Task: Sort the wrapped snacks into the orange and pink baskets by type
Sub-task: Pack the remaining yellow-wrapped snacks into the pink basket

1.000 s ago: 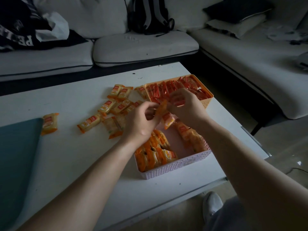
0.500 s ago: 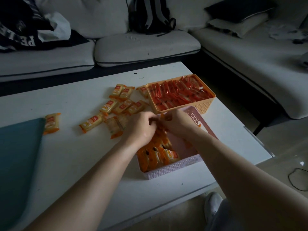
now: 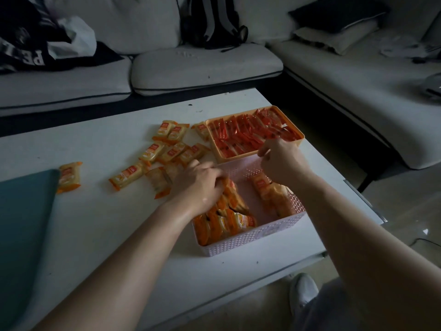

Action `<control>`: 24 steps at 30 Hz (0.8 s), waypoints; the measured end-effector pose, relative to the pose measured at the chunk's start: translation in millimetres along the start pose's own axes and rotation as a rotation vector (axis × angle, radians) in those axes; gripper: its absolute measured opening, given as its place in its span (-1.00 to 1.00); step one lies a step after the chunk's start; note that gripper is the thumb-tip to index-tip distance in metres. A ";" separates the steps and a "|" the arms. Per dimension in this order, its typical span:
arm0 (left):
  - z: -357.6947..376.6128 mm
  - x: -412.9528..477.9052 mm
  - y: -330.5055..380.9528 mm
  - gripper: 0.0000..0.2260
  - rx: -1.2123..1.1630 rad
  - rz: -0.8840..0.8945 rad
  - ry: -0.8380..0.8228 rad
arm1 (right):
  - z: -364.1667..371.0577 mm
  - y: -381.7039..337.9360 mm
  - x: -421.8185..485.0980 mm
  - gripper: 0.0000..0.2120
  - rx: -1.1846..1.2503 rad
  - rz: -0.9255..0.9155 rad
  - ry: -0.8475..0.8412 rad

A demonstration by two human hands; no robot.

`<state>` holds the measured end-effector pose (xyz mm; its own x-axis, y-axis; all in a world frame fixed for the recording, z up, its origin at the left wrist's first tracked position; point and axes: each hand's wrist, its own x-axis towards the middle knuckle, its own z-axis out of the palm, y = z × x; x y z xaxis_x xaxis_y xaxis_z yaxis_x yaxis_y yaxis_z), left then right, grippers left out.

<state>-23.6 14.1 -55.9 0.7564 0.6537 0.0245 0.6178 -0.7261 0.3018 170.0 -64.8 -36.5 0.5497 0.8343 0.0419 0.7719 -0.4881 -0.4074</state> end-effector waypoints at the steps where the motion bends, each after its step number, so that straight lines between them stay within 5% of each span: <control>1: -0.2 0.0 0.9 -0.68 -0.005 -0.005 -0.005 | -0.8 3.9 -1.2 -0.72 -0.103 0.011 -0.083; 4: -0.9 0.1 3.0 -0.68 -0.030 -0.025 -0.007 | -0.6 7.3 -7.3 -0.58 -0.340 0.082 -0.330; 7: -2.2 0.0 4.3 -0.68 -0.040 -0.043 -0.013 | -2.1 4.8 -10.4 -0.38 -0.483 0.049 -0.375; 10: -4.1 -1.1 5.0 -0.68 -0.046 -0.048 -0.016 | -7.6 3.5 -16.1 -0.65 -0.548 -0.060 -0.373; 17: -2.5 0.2 3.4 -0.70 -0.084 -0.042 0.016 | -13.4 2.3 -6.8 -0.87 0.056 -0.060 -0.145; 20: 1.6 1.9 2.6 -0.68 -0.105 -0.001 0.063 | 7.9 -11.9 -12.7 -0.90 0.027 -0.094 0.042; 24: 7.5 3.7 7.3 -0.56 -0.142 0.123 0.055 | 22.4 -20.1 -14.9 -0.87 0.148 -0.103 -0.115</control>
<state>-14.7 9.5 -60.7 0.8088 0.5756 0.1206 0.4821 -0.7664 0.4246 139.1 -61.7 -49.4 0.4235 0.9058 -0.0104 0.7624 -0.3626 -0.5359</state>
